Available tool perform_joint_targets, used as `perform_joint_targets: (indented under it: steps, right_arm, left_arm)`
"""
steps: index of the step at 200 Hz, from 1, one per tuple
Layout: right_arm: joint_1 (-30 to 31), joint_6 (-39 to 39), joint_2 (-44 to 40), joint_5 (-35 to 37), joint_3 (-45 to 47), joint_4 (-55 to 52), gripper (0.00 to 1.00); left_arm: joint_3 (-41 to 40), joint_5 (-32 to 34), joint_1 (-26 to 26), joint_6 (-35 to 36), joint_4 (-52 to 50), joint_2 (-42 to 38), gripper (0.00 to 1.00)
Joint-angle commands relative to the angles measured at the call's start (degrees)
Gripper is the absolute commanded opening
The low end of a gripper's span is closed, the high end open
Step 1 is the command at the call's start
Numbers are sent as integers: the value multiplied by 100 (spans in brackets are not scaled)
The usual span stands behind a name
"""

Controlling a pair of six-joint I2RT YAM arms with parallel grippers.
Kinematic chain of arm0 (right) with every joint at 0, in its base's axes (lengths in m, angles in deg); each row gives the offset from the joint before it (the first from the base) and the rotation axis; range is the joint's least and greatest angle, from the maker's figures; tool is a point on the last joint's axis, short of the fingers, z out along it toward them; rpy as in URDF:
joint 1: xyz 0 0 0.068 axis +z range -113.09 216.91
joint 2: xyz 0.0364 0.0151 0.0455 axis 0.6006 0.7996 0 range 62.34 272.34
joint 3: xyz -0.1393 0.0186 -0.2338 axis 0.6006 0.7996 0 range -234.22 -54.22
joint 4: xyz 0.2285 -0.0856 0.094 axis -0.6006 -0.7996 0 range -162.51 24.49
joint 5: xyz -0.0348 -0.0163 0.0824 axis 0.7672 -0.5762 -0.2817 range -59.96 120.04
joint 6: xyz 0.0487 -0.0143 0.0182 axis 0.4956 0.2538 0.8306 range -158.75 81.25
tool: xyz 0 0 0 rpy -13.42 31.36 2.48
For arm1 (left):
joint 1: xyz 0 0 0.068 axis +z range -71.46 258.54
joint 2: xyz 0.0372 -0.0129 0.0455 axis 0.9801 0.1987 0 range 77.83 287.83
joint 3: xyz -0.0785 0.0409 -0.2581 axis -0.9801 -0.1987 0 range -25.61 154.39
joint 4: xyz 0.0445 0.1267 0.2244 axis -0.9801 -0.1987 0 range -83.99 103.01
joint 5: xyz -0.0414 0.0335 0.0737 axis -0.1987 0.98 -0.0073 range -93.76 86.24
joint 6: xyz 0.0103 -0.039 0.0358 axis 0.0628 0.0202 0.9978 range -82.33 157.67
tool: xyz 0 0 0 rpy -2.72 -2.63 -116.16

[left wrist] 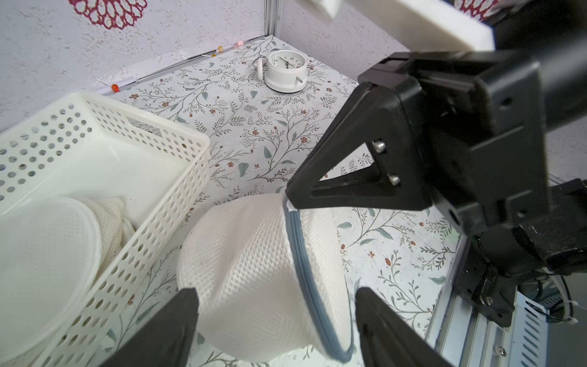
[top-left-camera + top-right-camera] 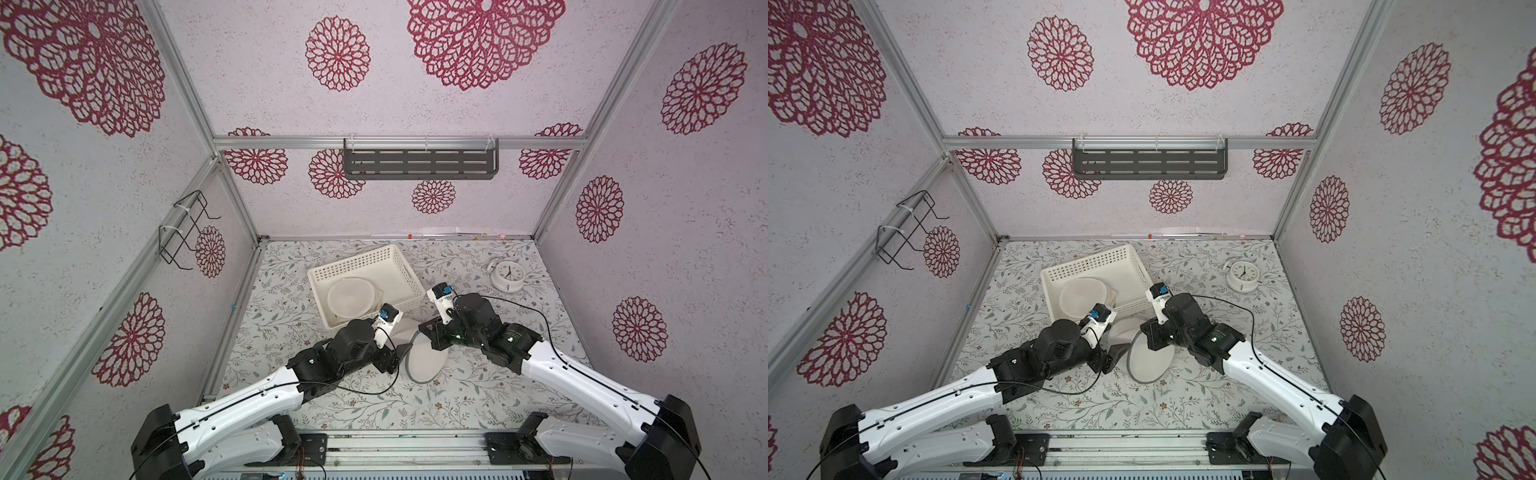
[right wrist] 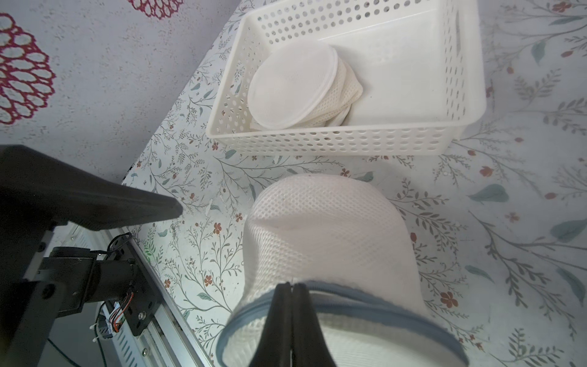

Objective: Turn the laundry bag inside out
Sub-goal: Zip the zipper on the laundry bag.

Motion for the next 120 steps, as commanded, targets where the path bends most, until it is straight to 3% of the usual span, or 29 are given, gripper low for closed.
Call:
perform_joint_targets:
  steps: [1, 44, 120]
  right_arm:
    - [38, 10, -141, 155, 1, 241, 0]
    - [38, 10, -251, 165, 84, 242, 0]
    - [47, 10, -365, -89, 153, 381, 0]
  left_arm:
    - [27, -503, 144, 128, -22, 50, 83]
    - [129, -1200, 228, 530, -101, 280, 83]
    - [115, -1550, 454, 675, 221, 669, 82]
